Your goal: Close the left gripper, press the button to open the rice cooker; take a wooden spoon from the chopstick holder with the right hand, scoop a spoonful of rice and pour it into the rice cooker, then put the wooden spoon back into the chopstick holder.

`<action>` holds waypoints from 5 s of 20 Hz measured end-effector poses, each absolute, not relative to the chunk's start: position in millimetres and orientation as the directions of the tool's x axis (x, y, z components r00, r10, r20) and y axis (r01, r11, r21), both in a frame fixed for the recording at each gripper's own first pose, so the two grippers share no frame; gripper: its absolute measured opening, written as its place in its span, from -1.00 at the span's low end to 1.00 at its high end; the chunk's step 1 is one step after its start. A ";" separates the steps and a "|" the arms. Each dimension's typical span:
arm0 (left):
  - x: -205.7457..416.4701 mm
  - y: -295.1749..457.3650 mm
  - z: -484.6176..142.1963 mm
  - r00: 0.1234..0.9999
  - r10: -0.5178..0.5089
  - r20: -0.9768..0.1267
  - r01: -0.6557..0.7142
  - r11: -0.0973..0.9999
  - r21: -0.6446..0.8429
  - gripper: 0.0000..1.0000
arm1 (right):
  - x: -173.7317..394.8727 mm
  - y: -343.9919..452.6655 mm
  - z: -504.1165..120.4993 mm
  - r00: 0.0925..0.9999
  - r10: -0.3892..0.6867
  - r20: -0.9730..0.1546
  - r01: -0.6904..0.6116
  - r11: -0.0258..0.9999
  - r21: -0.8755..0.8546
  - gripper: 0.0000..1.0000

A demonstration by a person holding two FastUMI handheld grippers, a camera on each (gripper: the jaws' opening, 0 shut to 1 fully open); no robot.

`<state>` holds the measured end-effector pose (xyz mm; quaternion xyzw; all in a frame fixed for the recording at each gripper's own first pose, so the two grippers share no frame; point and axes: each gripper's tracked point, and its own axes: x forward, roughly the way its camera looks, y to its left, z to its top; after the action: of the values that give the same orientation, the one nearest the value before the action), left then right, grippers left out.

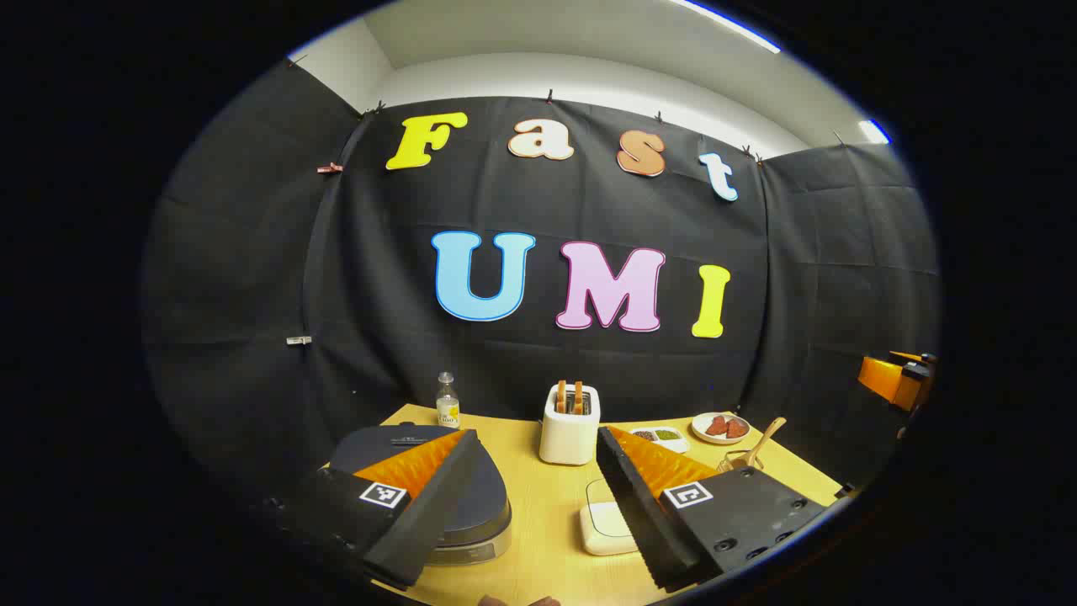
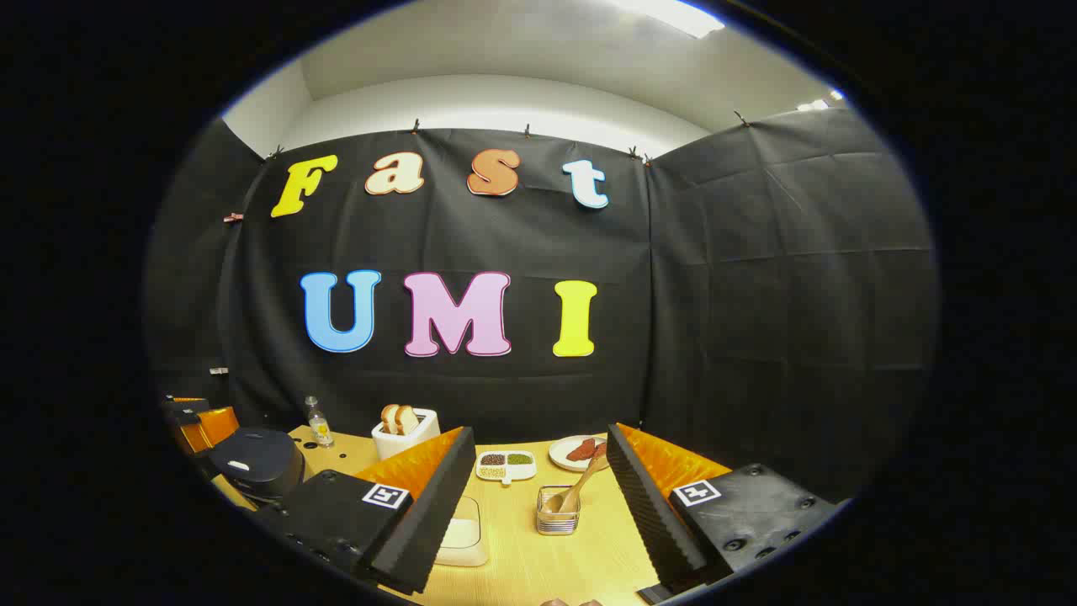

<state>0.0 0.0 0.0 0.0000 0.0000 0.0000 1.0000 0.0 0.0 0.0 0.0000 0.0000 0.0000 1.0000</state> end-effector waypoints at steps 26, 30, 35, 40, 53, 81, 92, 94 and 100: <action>-1.0 33.3 -8.3 0.999 -0.001 -0.053 -0.003 0.998 -0.065 0.90 | 6.1 1.5 -16.3 1.000 0.004 -0.018 -0.003 0.999 0.046 0.96; 3.4 54.9 -22.6 0.993 0.013 -0.118 -0.021 0.997 -0.069 0.89 | -4.3 0.2 -33.8 0.998 0.005 -0.061 -0.002 0.999 0.039 0.96; 9.1 89.7 -40.0 0.979 0.040 -0.199 -0.054 0.997 -0.064 0.51 | -17.0 -6.2 -52.5 0.994 0.002 -0.107 0.000 1.000 0.018 0.96; 19.7 107.9 -60.9 0.961 0.018 -0.276 -0.043 0.996 -0.084 -0.14 | -24.4 -10.2 -61.7 0.991 -0.012 -0.134 0.014 1.000 0.019 0.96; 49.0 109.3 -132.8 0.893 -0.050 -0.447 -0.015 0.990 -0.141 -0.89 | -35.3 -21.6 -78.3 0.981 -0.051 -0.189 0.054 0.998 0.012 0.96; 8.8 120.9 -4.5 0.928 0.344 -0.145 -0.355 0.933 -0.058 -0.84 | 90.6 -18.7 -89.6 0.954 0.179 -0.240 -0.163 0.983 0.082 0.97; -32.4 72.5 -23.0 0.883 0.432 -0.183 -0.452 0.888 -0.086 0.91 | 161.3 -62.9 -147.9 0.924 0.158 -0.349 -0.110 0.982 0.153 0.97; -37.4 61.1 -28.6 0.873 0.447 -0.195 -0.468 0.881 -0.076 0.91 | 176.5 -74.7 -163.0 0.916 0.142 -0.374 -0.085 0.983 0.165 0.97; -47.5 31.6 -50.2 0.838 0.482 -0.256 -0.516 0.852 -0.087 0.91 | 216.6 -94.4 -220.2 0.868 0.128 -0.481 -0.026 0.977 0.213 0.97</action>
<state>-47.5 31.6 -50.2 -0.0765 0.1133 0.2610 0.9556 216.6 -94.4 -220.2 0.1001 0.2541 0.0399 0.9611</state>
